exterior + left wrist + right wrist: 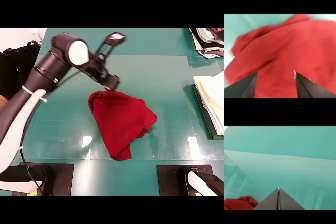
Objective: Fold the shirts.
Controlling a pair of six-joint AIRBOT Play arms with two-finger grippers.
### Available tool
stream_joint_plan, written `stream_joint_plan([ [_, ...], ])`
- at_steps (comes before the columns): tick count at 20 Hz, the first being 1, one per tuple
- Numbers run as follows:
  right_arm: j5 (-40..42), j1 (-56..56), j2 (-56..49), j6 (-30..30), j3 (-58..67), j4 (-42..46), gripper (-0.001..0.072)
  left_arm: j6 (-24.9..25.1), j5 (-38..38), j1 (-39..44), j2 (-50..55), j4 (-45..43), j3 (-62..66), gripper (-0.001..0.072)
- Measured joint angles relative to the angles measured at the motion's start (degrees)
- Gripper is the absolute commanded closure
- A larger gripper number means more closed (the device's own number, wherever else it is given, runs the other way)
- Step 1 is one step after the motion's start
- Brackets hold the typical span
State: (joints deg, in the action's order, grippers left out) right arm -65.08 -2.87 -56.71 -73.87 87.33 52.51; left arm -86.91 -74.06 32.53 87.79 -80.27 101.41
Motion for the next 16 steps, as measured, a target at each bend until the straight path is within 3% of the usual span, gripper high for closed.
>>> stream_joint_plan([
  [4,-0.42,-0.02,0.0,0.0,0.0,0.02,0.0689,0.22,-1.16,-10.27,0.42,5.64,-8.17,0.0159],
  [9,-0.68,0.0,0.0,0.0,0.02,0.02,0.0689,0.39,3.82,-14.56,0.57,9.75,-21.64,0.0162],
  [10,-0.74,-0.02,0.0,0.0,0.02,0.02,0.0689,0.42,5.31,-14.91,0.57,10.4,-23.47,0.0209],
  [12,-1.44,0.0,0.0,0.0,-0.02,0.04,0.0689,0.42,7.45,-15.39,0.57,10.64,-25.62,0.0664],
  [16,-4.31,-0.02,0.0,-0.22,-3.54,0.13,0.0689,0.44,9.2,-15.65,0.52,9.46,-25.66,0.0679],
])
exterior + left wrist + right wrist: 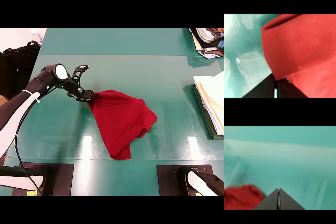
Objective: Fold the shirts.
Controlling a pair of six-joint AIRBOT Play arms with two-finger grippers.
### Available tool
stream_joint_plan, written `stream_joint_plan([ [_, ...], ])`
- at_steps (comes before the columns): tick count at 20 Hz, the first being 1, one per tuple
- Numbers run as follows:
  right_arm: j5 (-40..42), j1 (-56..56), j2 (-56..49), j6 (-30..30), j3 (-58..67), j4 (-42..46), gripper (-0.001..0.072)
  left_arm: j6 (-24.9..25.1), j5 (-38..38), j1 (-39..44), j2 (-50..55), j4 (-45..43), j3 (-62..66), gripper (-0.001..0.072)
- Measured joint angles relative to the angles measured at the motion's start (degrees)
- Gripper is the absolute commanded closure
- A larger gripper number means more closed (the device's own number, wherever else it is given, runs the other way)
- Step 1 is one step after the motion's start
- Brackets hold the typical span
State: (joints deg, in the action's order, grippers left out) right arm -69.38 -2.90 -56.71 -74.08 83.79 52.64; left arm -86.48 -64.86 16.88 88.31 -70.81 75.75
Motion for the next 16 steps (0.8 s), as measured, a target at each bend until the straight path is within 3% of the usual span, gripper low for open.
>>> stream_joint_plan([
  [2,-1.88,0.02,0.0,-0.79,-5.35,0.02,0.0685,-0.02,-0.39,-0.09,0.0,-1.55,1.88,0.0679],
  [3,-2.64,0.0,0.0,-1.16,-9.11,0.07,0.0586,-0.02,-0.92,-0.09,0.0,-2.25,3.04,0.0679],
  [4,-2.99,0.0,0.0,-1.46,-13.05,0.07,0.0368,-0.04,-1.46,-0.09,0.0,-2.69,4.13,0.0679],
  [5,-3.08,0.0,-0.02,-1.66,-17.79,0.09,0.0231,-0.04,-1.86,-0.09,0.0,-2.99,5.2,0.0679],
  [11,1.68,1.29,-2.36,-2.12,-42.34,-1.31,0.0276,-0.04,-2.89,-0.11,0.0,-3.69,7.58,0.0679],
  [16,6.84,7.19,-11.37,-0.76,-46.86,-7.41,0.0286,-0.07,-3.1,-0.11,0.0,-3.78,7.93,0.0679],
])
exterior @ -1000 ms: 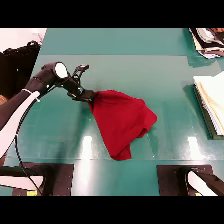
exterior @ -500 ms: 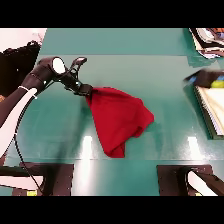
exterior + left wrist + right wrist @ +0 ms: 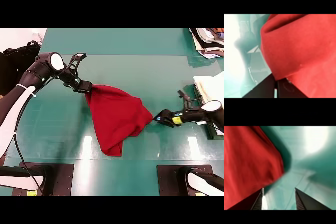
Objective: Fold the shirts.
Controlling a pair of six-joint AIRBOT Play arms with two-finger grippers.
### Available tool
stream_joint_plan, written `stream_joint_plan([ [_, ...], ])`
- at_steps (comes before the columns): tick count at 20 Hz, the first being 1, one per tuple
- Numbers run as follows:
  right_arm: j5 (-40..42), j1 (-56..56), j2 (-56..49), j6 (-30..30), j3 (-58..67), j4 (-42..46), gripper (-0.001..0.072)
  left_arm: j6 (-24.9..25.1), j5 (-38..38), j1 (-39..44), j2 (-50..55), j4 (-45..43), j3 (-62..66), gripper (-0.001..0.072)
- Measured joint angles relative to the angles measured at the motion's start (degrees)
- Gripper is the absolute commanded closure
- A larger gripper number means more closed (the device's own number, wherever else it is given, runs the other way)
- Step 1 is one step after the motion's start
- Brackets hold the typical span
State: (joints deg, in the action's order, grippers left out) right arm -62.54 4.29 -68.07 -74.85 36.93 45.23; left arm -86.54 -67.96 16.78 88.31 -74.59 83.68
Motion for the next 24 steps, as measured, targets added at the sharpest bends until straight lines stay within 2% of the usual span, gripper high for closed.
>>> stream_joint_plan([
  [1,0.87,1.4,-2.12,0.2,0.66,-0.68,0.0337,0.0,-0.02,0.0,0.0,0.0,0.0,0.0679],
  [2,1.77,2.54,-3.96,0.35,1.55,-1.14,0.0506,0.0,-0.07,0.0,0.0,-0.02,0.0,0.0679],
  [3,2.56,3.61,-5.81,0.46,2.73,-1.57,0.0645,0.0,-0.09,0.0,0.0,-0.02,0.0,0.0679],
  [4,2.91,4.37,-7.23,0.5,3.93,-1.64,0.0689,0.0,-0.13,0.0,-0.02,-0.04,0.02,0.068],
  [9,3.3,4.87,-8.48,0.74,12.33,0.2,0.0691,-0.07,-0.17,0.0,-3.91,-3.63,0.98,0.068],
  [15,0.79,0.22,2.47,0.83,30.21,2.4,0.0691,-0.07,-0.17,0.0,-18.45,-10.4,9.77,0.0679],
  [20,-0.15,-2.36,12.39,0.83,45.11,3.39,0.0691,-0.04,0.02,0.02,-31.45,-9.66,17.53,0.068],
  [24,-2.43,-2.91,17.9,0.83,54.82,7.93,0.0691,-0.02,-0.15,0.02,-38.42,-7.13,21.35,0.068],
])
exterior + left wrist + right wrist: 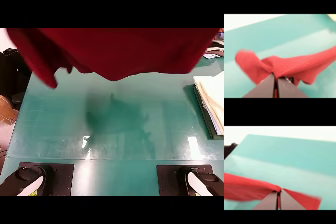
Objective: Fold the shirts.
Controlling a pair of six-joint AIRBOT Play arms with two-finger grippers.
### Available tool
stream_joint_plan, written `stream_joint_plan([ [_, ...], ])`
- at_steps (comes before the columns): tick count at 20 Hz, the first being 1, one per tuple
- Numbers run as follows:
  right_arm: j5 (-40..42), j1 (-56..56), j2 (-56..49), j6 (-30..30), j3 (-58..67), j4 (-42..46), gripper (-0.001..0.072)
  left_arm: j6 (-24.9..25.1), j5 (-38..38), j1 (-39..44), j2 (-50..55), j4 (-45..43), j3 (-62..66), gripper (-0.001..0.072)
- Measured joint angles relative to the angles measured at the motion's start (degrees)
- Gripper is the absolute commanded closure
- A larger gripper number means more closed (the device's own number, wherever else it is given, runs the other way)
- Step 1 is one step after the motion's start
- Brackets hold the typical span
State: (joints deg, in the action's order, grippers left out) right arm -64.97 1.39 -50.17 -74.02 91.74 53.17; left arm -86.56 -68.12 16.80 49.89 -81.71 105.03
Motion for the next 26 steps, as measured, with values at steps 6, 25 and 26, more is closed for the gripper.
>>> stream_joint_plan([
  [6,-6.01,-0.13,0.79,-3.15,13.35,9.31,0.0691,0.0,-4.85,0.0,-1.86,2.49,2.43,0.068],
  [25,-12.55,9.73,-27.61,-7.8,-14.45,12.85,0.0691,3.89,3.06,-0.07,17.64,2.91,-43.36,0.0152],
  [26,-12.39,9.4,-27.82,-7.8,-14.08,12.85,0.0691,3.93,3.23,-0.13,17.77,1.73,-42.66,0.0151],
])
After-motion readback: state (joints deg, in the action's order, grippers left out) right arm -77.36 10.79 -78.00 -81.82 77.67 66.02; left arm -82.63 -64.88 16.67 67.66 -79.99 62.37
